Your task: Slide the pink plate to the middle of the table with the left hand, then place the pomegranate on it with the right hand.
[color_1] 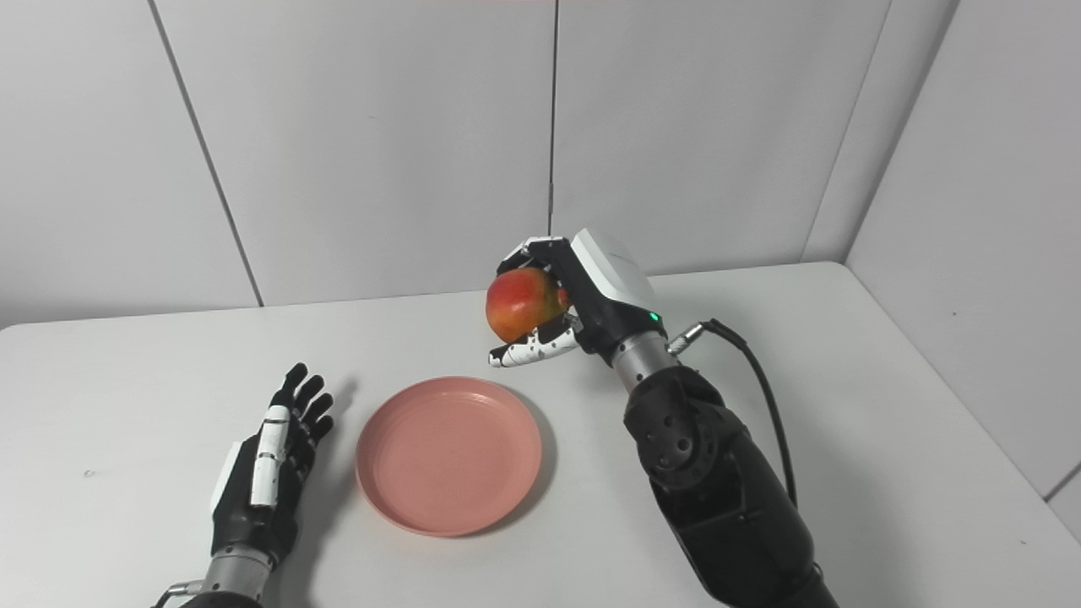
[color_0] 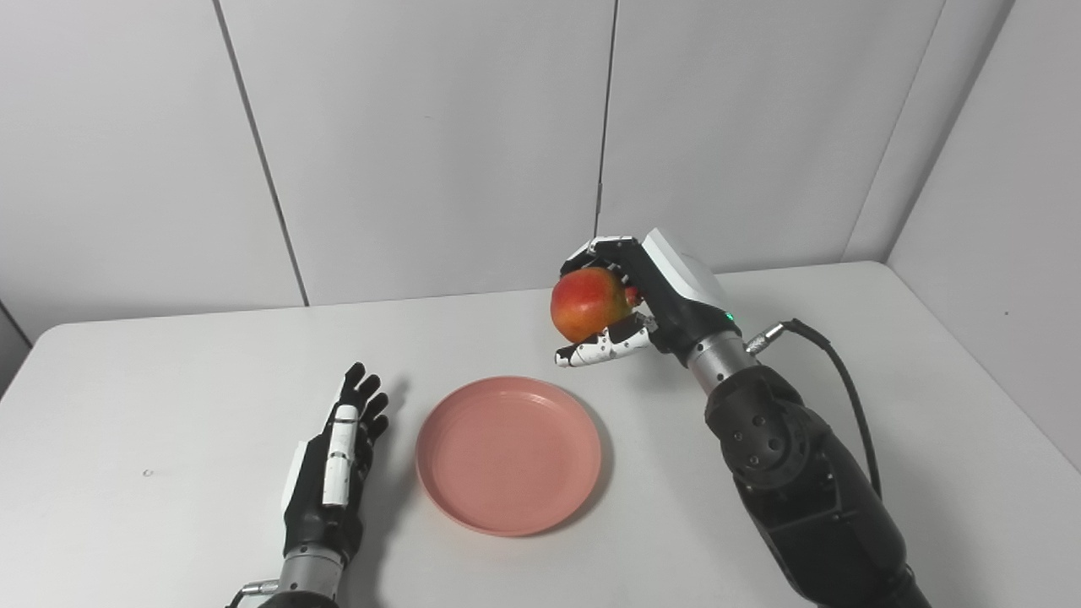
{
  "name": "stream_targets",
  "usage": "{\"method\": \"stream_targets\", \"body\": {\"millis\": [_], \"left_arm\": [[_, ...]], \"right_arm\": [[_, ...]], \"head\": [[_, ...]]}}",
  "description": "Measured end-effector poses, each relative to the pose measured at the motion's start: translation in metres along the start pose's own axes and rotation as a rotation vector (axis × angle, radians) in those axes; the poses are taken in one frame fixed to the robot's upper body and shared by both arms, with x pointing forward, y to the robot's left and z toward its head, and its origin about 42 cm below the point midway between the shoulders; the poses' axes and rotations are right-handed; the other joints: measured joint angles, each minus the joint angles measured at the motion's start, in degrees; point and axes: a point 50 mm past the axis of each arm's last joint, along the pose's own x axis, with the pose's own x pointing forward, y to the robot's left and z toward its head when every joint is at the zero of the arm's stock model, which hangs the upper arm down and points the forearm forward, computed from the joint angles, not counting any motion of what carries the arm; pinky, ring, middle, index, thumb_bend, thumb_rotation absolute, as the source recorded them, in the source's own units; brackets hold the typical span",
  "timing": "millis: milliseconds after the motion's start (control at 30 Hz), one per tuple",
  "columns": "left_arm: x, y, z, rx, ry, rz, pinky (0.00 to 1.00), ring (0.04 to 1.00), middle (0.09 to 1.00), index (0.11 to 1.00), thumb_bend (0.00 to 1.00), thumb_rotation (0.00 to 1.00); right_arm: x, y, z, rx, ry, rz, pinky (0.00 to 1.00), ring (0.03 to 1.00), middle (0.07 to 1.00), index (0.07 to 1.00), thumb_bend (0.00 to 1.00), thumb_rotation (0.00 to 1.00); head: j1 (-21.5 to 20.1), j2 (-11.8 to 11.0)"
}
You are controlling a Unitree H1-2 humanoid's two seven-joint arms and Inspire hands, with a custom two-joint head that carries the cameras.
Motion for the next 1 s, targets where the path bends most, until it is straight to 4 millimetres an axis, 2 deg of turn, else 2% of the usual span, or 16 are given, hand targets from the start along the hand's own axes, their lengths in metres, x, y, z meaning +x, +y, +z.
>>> {"method": "stream_targets", "body": {"millis": [300,433,700,1000], "left_arm": [[-0.005,-0.006,-0.003,0.068,-0.024,0.039,0.96,0.953,0.965,0.961,0.46,1.0],[-0.005,-0.011,-0.005,0.078,-0.041,0.058,0.95,0.945,0.955,0.953,0.45,1.0],[-0.004,-0.024,-0.004,0.088,-0.053,0.085,0.93,0.931,0.946,0.941,0.44,1.0],[-0.004,-0.027,-0.004,0.103,-0.061,0.092,0.91,0.924,0.941,0.934,0.44,1.0]], "right_arm": [[0.003,0.022,0.018,-0.001,-0.071,0.027,0.34,0.398,0.439,0.534,0.52,0.0],[0.007,0.041,0.017,0.021,-0.065,0.061,0.37,0.423,0.45,0.524,0.52,0.0],[0.002,0.082,0.014,0.05,-0.055,0.142,0.36,0.43,0.46,0.515,0.53,0.0],[-0.005,0.109,0.008,0.072,-0.027,0.183,0.35,0.43,0.457,0.517,0.53,0.0]], "head": [[3.5,0.6],[5.2,0.9],[7.6,1.4],[8.4,2.3]]}}
